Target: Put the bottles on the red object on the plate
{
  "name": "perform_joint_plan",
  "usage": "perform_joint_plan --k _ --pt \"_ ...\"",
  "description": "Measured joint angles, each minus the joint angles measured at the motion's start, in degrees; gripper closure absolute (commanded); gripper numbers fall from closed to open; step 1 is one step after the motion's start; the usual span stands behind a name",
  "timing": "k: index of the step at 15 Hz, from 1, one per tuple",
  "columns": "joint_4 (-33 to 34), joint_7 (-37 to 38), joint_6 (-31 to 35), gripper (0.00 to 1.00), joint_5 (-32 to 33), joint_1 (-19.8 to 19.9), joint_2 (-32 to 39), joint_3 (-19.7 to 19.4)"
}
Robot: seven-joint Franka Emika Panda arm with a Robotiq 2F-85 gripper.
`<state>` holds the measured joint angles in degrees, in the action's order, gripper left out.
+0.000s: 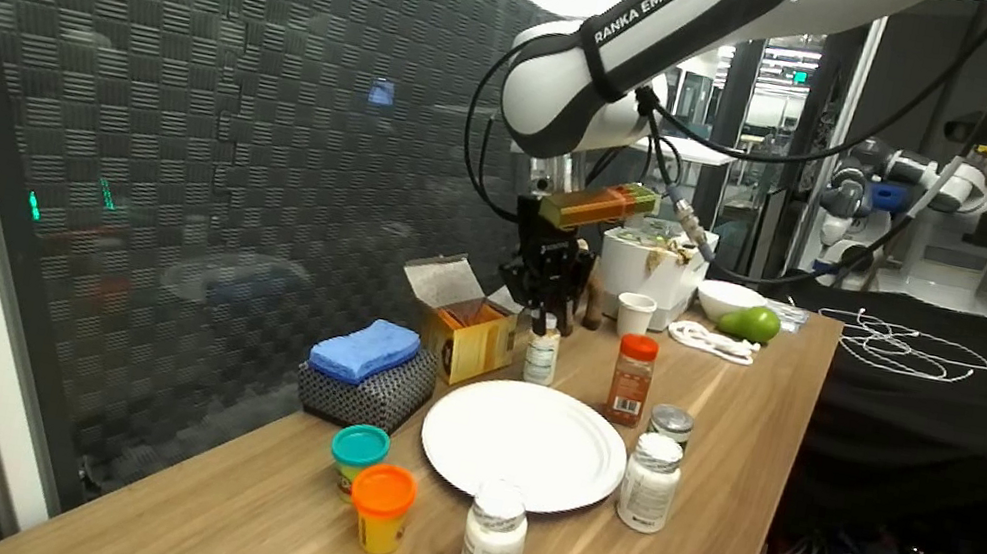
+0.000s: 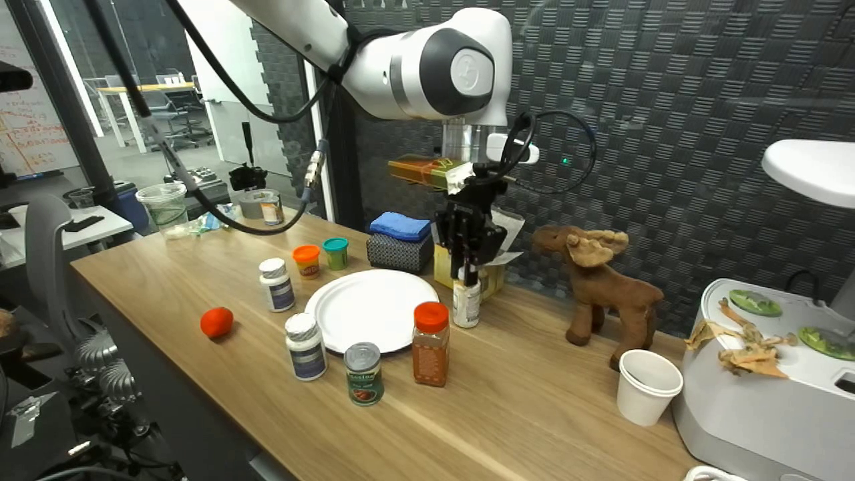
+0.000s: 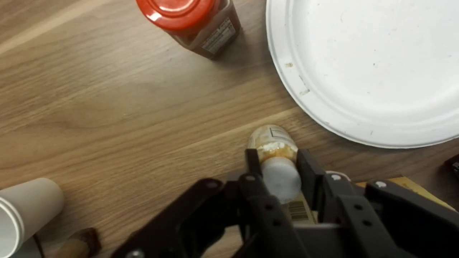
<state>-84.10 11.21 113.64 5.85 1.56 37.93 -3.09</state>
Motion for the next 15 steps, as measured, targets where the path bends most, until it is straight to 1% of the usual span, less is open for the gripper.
perform_joint_plan --k 5,8,12,15 --pt "0.3 0.0 0.0 0.90 0.0 0.0 -0.4 -0.1" --pt "-0.6 0.1 -0.3 0.90 0.0 -0.5 -2.7 -0.1" --pt "-4.8 0.6 -2.3 0.90 0.0 -2.5 -8.5 0.6" --pt "-8.6 1.0 -3.6 0.90 -0.3 -4.7 -11.3 2.2"
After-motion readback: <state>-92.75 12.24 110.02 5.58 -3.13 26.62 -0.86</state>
